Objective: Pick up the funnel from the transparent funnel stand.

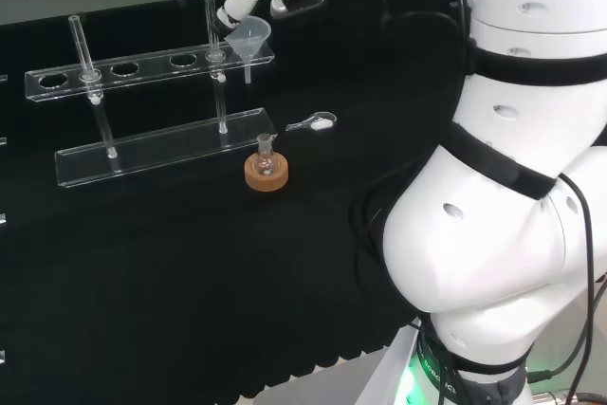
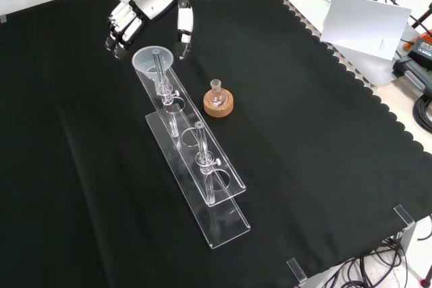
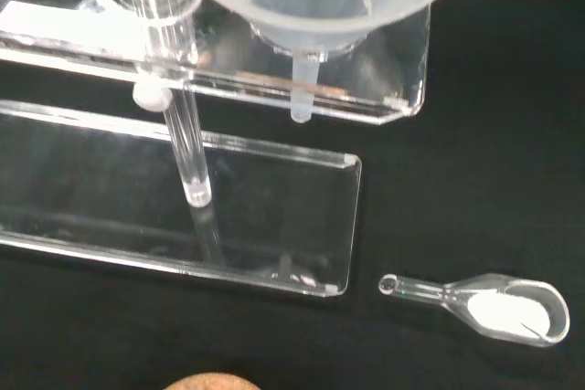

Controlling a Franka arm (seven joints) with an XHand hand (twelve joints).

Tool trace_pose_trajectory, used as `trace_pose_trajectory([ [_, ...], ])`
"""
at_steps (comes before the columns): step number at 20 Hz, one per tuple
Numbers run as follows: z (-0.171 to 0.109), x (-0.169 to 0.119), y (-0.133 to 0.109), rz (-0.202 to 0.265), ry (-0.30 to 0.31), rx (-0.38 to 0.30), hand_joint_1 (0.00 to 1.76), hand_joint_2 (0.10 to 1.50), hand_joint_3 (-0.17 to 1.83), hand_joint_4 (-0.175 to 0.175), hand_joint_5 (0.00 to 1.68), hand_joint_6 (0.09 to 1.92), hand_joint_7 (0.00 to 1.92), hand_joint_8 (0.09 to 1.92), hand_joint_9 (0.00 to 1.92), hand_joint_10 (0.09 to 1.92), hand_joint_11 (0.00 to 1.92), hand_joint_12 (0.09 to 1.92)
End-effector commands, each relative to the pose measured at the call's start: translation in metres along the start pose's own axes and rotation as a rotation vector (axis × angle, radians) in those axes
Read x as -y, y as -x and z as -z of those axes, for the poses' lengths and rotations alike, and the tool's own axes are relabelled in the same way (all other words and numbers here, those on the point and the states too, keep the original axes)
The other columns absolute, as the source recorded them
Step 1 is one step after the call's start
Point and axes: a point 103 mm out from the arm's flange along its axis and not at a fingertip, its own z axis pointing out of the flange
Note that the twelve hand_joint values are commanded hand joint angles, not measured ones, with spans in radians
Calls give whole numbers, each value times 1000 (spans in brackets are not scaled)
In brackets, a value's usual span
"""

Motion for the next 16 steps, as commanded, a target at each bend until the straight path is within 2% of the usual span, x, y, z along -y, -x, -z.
trace_pose_trajectory([
  [1,-13,-5,1,8,-50,30,542,784,146,3,137,87,0,310,53,921,92,1568],
  [10,-25,-14,4,9,-85,60,572,763,154,0,143,87,0,382,100,912,118,1561],
  [16,-30,-19,1,6,-106,79,602,746,178,-3,160,87,0,579,205,869,154,1555],
])
